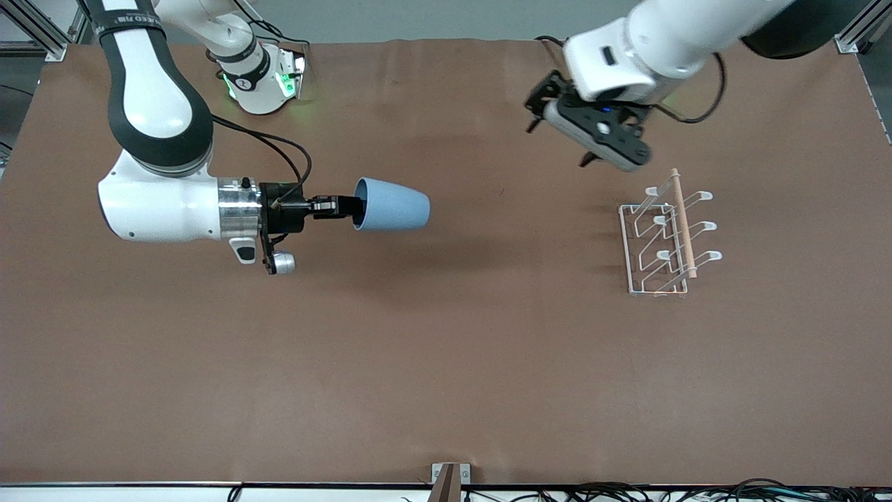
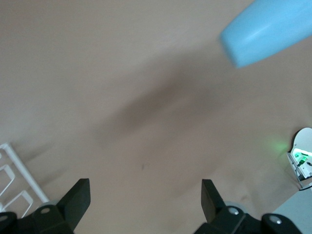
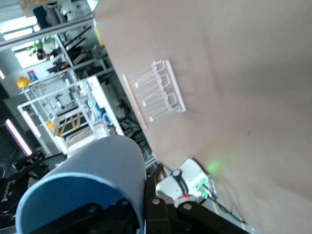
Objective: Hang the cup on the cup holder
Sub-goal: 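Lift the blue cup with the right gripper while the left gripper approaches, then grasp the cup's base with the left gripper from the right gripper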
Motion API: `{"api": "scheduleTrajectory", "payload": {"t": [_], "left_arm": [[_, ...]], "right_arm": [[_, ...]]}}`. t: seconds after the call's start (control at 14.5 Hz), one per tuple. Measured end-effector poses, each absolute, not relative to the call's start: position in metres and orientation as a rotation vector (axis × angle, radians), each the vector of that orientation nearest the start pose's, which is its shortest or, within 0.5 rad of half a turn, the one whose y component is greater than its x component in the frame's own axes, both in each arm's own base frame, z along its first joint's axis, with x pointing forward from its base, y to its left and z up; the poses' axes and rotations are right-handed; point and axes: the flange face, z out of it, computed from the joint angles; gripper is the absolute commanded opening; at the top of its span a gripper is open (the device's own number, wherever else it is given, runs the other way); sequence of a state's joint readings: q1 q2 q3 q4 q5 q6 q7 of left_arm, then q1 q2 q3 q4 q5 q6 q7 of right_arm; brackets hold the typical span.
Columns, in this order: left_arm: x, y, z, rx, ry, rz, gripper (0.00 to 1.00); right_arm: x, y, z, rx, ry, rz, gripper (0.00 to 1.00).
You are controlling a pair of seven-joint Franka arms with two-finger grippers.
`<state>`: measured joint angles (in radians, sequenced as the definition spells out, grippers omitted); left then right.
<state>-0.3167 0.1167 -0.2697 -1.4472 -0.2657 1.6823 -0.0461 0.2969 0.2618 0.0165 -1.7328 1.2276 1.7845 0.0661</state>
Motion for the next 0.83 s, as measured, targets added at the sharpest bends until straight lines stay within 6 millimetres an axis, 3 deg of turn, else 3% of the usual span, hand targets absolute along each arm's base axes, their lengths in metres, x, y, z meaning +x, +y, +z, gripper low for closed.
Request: {"api": "scheduleTrajectory", "payload": {"t": [0.35,0.62,0.83], "left_arm": [[0.479,-0.416,0.621,-3.172,1.324,-0.256,0.97],[0.472,-0.458,0.619,-3.107,1.432,-0.396,0.97],[0.473,-0.48,0.598,-3.102,1.475,-0.422,0.98]], "right_arm": [[0.562,0.283,0.456,-1.938,0.064,0.507,0.0],[0.554,0.294,0.449,-1.937,0.023,0.515,0.0],[0.552,0.297,0.447,-1.937,0.019,0.522,0.0]]}}
